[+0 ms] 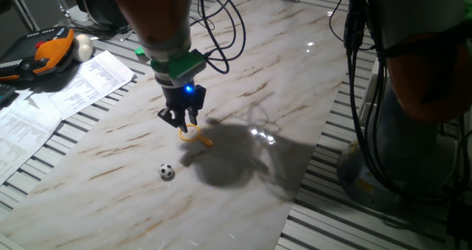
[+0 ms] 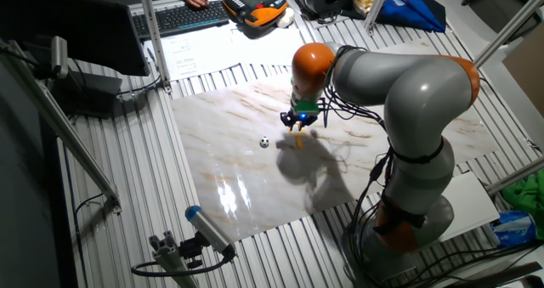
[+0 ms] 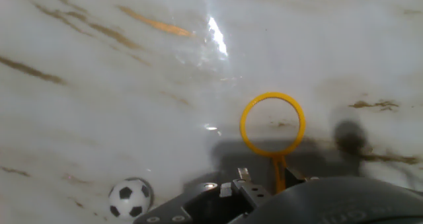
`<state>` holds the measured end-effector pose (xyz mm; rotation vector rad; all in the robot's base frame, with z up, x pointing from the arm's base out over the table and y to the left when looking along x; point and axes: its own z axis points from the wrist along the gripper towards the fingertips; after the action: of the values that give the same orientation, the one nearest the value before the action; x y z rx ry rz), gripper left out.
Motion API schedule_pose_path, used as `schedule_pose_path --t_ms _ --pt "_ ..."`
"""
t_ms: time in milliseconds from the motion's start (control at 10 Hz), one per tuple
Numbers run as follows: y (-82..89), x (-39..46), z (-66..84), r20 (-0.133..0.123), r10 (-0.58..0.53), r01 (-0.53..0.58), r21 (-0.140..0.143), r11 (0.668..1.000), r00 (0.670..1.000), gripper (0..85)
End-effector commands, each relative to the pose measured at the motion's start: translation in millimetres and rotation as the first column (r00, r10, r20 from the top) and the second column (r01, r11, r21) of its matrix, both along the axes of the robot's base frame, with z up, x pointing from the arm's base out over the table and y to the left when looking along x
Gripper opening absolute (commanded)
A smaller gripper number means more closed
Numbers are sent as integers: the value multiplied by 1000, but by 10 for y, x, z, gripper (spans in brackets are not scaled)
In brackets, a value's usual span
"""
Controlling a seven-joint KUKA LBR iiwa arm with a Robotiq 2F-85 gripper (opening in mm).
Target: Remove the bubble ring from the ball
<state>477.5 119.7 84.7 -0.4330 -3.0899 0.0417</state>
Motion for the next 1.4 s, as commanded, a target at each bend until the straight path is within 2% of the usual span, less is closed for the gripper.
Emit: schedule_pose_path --t_ms 0,100,200,300,500,600,800,1000,1100,1200,1300 --pt "2 1 0 6 15 -15 -15 1000 1000 340" --pt "2 1 0 11 40 -40 3 999 999 340" --pt "2 1 0 33 53 -52 -8 999 998 340" --pt "2 1 0 68 60 -58 -33 998 996 340" --pt "2 1 0 125 67 -65 -23 998 990 340" --pt "2 1 0 128 73 -68 -46 997 989 340" --pt "2 1 0 73 84 -79 -68 995 994 340" --pt "-83 -81 209 51 93 -90 -68 994 994 340" --pt "-125 -74 317 38 95 -92 -67 993 995 340" --pt "-187 -62 421 37 94 -92 -48 995 995 340" --pt "-260 -45 524 25 101 -100 -37 994 995 340"
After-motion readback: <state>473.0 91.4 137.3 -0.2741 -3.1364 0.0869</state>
